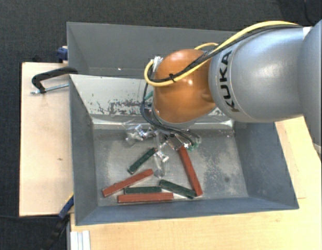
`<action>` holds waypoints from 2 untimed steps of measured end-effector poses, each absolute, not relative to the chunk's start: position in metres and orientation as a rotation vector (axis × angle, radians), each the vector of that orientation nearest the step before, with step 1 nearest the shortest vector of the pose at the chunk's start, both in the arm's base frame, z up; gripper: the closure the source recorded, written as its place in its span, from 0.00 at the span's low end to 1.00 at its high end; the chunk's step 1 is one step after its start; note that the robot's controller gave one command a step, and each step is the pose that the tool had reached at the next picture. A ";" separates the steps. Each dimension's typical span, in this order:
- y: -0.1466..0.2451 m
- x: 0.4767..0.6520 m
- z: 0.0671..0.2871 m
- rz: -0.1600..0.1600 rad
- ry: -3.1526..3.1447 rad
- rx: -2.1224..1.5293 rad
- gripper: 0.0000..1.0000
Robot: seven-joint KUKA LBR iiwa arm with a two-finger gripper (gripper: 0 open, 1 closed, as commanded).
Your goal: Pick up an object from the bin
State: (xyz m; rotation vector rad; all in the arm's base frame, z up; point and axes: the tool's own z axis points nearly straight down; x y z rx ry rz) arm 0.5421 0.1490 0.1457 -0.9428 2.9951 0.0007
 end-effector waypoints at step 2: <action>0.149 0.552 0.070 0.001 2.794 -1.430 1.00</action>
Offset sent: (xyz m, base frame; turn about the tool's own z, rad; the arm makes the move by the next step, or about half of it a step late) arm 0.0086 -0.0025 -0.0757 -0.3474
